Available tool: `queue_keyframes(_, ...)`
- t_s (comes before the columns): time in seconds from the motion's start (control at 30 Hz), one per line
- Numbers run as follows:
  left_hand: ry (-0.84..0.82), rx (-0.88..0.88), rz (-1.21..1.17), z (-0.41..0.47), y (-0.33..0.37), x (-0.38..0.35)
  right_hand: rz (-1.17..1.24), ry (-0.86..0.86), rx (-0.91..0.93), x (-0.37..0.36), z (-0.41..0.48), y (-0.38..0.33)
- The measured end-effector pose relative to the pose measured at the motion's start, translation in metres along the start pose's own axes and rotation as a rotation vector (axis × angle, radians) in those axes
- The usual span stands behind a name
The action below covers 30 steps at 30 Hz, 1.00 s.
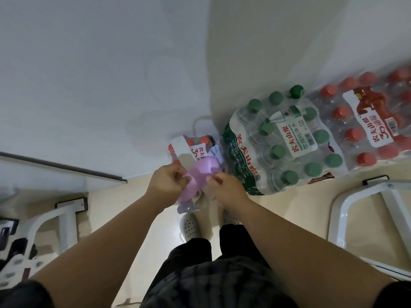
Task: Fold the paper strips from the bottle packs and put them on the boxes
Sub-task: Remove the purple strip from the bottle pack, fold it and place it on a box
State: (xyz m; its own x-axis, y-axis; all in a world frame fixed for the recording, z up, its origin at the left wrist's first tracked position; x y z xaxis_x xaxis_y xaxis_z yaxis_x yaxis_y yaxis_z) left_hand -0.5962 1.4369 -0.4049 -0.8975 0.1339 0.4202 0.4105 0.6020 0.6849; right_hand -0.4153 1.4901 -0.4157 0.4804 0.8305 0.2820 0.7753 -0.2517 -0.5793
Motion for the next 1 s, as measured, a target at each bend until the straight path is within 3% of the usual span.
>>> queue_keyframes(0.17, -0.052, -0.145, -0.146, -0.038, 0.029, 0.027, 0.592, -0.152, -0.164, -0.022, -0.027, -0.035)
queue_keyframes(0.3, 0.013, -0.181, -0.240, -0.065, 0.049, 0.048, 0.825, -0.131, -0.105, -0.029, -0.057, -0.069)
queue_keyframes(0.4, 0.078, -0.238, -0.320, -0.084, 0.065, 0.061, 0.768, -0.034, 0.034, -0.017, -0.080, -0.088)
queue_keyframes(0.53, 0.214, -0.376, -0.216, -0.105, 0.095, 0.077, 0.632, 0.067, 0.317, 0.006, -0.107, -0.104)
queue_keyframes(0.6, 0.196, -0.439, -0.264, -0.118, 0.114, 0.080, 0.513, 0.122, 0.409, 0.018, -0.121, -0.107)
queue_keyframes(0.77, 0.019, -0.549, -0.366, -0.143, 0.161, 0.070, 0.405, 0.249, 0.535, 0.049, -0.161, -0.109)
queue_keyframes(0.87, 0.098, -0.546, -0.481, -0.148, 0.177, 0.058, 0.415, 0.306, 0.621, 0.069, -0.183, -0.107)
queue_keyframes(1.0, 0.216, -0.559, -0.437, -0.151, 0.203, 0.039, 0.411, 0.330, 0.694, 0.096, -0.209, -0.091)
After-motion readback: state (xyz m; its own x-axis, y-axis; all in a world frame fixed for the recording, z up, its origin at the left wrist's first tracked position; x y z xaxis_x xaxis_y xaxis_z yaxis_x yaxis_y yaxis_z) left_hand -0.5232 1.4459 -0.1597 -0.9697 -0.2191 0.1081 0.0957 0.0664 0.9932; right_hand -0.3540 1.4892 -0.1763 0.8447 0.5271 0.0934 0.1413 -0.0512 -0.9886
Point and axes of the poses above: each hand's wrist, its own z-axis towards the middle knuckle, its own x-axis out of the back of the hand, y = z × x, the point moved 4 cm from there along z, towards the middle knuckle, and after that the axes turned 12 degrees about -y, right-handed, at the moved point
